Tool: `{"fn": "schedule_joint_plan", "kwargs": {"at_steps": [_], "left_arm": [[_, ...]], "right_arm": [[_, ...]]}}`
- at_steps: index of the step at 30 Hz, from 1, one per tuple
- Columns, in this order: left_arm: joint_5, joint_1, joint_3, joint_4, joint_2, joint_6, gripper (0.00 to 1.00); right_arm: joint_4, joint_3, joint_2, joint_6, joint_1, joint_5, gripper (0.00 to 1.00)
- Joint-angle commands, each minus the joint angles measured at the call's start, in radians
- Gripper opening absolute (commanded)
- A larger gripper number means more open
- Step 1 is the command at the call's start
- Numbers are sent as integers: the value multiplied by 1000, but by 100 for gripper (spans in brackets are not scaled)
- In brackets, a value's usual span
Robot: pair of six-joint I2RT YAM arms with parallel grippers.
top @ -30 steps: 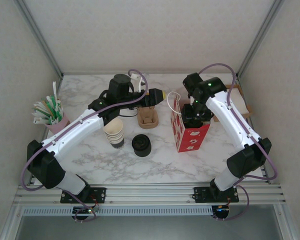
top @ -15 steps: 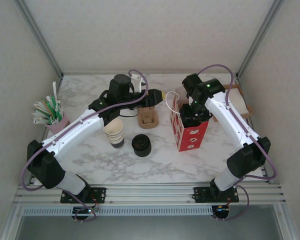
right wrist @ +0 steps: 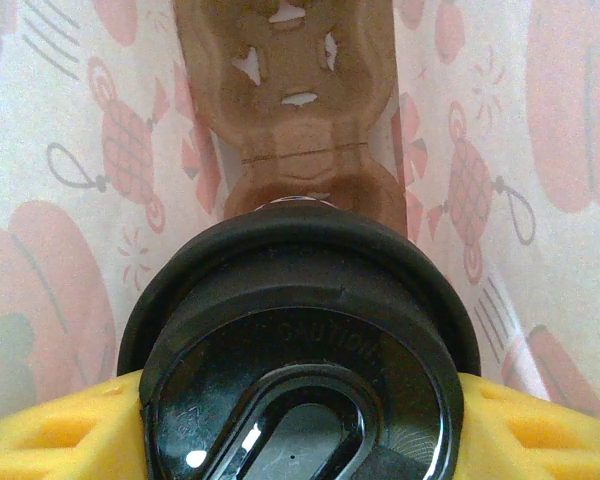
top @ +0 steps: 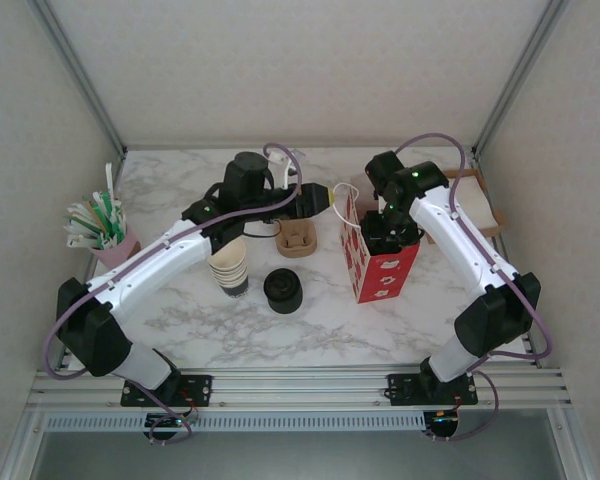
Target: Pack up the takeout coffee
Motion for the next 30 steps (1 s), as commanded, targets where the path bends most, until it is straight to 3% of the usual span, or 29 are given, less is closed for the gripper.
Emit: {"fn": "schedule_joint_plan", "kwargs": {"at_steps": [1,30], "left_arm": [[11,-19,13,35,17,-3,54],[-7,-22,19,20,23,3,50]], "right_arm": [[16,-17,-24,-10,-8,-13,61],[21,-33,-33,-6,-12,-4,61]]}}
